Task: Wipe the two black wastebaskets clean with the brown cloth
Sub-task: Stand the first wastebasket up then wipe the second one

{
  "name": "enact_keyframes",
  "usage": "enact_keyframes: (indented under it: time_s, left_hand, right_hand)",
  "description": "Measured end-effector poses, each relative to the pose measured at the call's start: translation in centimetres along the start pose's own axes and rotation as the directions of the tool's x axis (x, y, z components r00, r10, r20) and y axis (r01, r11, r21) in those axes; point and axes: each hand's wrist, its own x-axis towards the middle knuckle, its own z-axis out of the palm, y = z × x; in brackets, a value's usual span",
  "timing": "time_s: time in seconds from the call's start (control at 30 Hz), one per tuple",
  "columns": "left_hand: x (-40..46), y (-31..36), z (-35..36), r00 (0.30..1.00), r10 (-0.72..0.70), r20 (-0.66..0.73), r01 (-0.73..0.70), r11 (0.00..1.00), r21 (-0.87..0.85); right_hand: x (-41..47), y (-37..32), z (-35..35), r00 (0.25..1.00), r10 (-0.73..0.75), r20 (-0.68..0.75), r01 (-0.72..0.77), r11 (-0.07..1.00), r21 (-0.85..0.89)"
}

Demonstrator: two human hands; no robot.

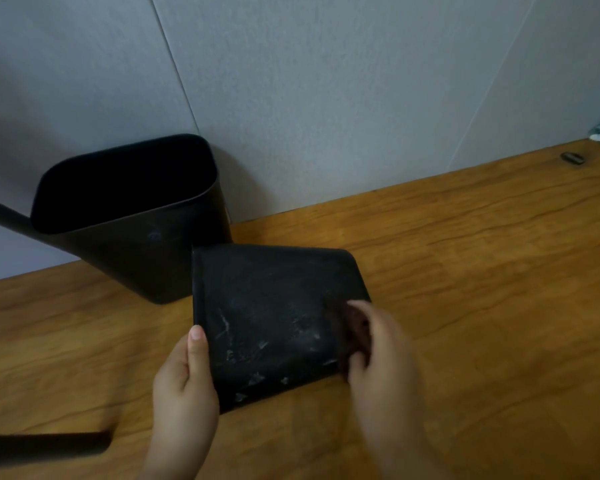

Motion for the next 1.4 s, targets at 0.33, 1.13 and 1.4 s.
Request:
enact_keyframes:
  time_s: [0.33,1.13,1.4]
  left_hand:
    - [0.2,-0.4,0.1,1.0,-0.018,-0.016,0.018,1.0,0.016]
    - [0.2,-0.8,-0.4,0.999,0.05,0.007,-0.05,0.999,0.009]
    - [-0.1,-0.4,-0.9,0.997,0.073,0.026,-0.073,0.997,-0.018]
  right_hand:
    - [-2.0,-5.4,0.3,0.942,-0.199,0.271,0.202,0.979,0.019]
    - [-3.2,-6.1,0.3,0.972,-0.137,0.191,0.149,0.988,-0.048]
    - [0.2,-2.2,-0.3,0.991,0.13,-0.041,-0.131,0.991,-0.012]
